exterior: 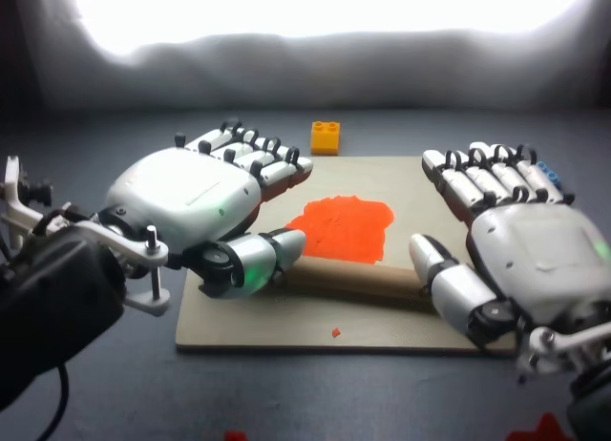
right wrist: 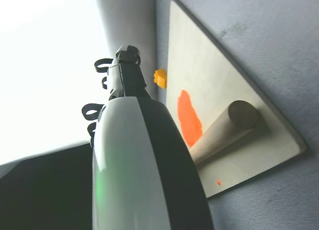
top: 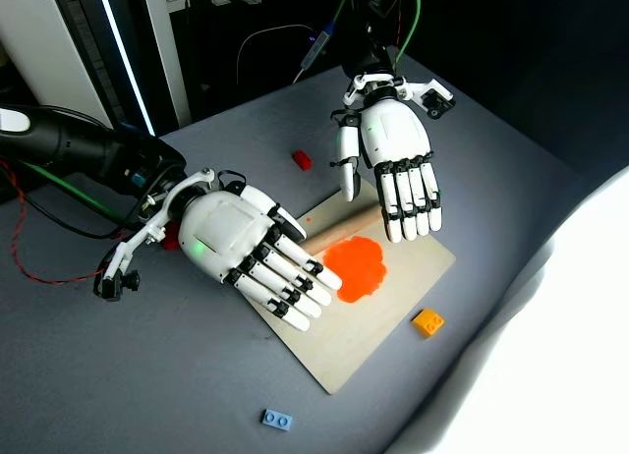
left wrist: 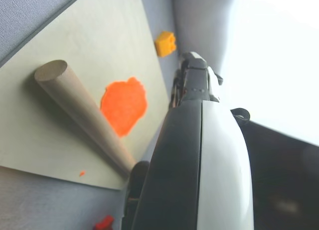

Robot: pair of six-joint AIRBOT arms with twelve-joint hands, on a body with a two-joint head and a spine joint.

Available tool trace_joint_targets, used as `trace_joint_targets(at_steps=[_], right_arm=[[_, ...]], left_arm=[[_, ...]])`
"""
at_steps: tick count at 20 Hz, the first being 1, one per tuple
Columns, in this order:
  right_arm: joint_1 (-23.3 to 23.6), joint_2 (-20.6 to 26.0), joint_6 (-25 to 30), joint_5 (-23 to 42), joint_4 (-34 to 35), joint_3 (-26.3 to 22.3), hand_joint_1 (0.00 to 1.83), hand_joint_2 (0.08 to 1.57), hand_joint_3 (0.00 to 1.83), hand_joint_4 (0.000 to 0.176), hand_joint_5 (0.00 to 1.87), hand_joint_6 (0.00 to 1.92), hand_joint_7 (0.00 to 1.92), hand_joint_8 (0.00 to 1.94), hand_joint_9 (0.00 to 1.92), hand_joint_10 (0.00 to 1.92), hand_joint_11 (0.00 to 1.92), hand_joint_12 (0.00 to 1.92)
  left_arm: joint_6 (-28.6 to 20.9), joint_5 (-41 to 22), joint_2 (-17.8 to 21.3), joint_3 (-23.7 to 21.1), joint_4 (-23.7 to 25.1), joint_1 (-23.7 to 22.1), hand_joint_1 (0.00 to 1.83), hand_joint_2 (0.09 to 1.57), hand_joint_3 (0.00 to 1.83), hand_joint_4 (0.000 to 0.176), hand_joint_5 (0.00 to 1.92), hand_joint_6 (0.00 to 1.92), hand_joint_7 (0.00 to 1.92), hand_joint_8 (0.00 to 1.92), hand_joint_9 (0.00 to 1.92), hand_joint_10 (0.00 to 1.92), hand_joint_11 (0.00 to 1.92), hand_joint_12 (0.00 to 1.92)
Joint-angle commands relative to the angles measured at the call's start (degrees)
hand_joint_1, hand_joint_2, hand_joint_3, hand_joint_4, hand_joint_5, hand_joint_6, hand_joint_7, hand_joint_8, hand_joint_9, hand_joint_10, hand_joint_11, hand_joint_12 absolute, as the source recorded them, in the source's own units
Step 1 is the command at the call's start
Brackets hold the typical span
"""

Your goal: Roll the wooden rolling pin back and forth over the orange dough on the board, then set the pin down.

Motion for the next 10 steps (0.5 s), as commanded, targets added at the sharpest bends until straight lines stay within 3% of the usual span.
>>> trace_joint_targets(at_steps=[1, 5, 7, 8, 9, 10], right_arm=[[0.97, 1.34, 0.10, 4.22, -4.61, -0.49, 0.00, 1.57, 0.05, 0.000, 0.29, 0.03, 0.33, 0.03, 0.24, 0.05, 0.00, 0.48], [4.26, 9.47, 0.07, 1.49, -4.62, -2.67, 0.00, 1.54, 0.01, 0.000, 0.41, 0.07, 0.49, 0.04, 0.36, 0.08, 0.00, 0.88], [5.19, 12.86, 0.14, -0.74, -4.62, -3.68, 0.00, 1.51, 0.00, 0.000, 0.49, 0.12, 0.60, 0.07, 0.48, 0.14, 0.00, 1.23], [7.08, 20.39, 2.40, -7.82, -4.62, -6.32, 0.00, 1.50, 0.00, 0.000, 0.48, 0.17, 0.62, 0.04, 0.48, 0.19, 0.00, 1.27], [7.53, 21.73, 3.07, -8.90, -4.64, -6.73, 0.00, 1.47, 0.00, 0.000, 0.54, 0.37, 0.73, 0.09, 0.51, 0.56, 0.00, 1.52], [7.85, 23.23, 3.29, -9.72, -4.71, -7.12, 0.00, 1.47, 0.00, 0.000, 0.54, 0.37, 0.73, 0.09, 0.51, 0.56, 0.00, 1.52]], left_arm=[[0.05, -3.02, 0.92, -0.41, 2.16, -1.16, 0.00, 1.57, 0.07, 0.000, 0.26, 0.02, 0.28, 0.02, 0.23, 0.02, 0.00, 0.52], [0.38, 3.35, 4.13, -3.24, 2.98, -5.68, 0.00, 1.57, 0.04, 0.000, 0.34, 0.02, 0.40, 0.01, 0.33, 0.03, 0.00, 0.73], [0.47, 5.34, 5.11, -4.44, 2.96, -7.42, 0.00, 1.57, 0.02, 0.000, 0.40, 0.03, 0.50, 0.03, 0.42, 0.04, 0.00, 0.88], [0.74, 7.36, 6.09, -6.18, 1.97, -9.88, 0.00, 1.57, 0.01, 0.000, 0.41, 0.02, 0.52, 0.02, 0.44, 0.04, 0.00, 0.92], [0.74, 8.05, 6.22, -6.47, 1.93, -10.49, 0.00, 1.56, 0.00, 0.000, 0.51, 0.05, 0.65, 0.05, 0.56, 0.08, 0.03, 1.12], [0.74, 8.65, 6.28, -6.71, 1.65, -11.12, 0.00, 1.56, 0.00, 0.000, 0.51, 0.05, 0.65, 0.05, 0.56, 0.08, 0.03, 1.12]])
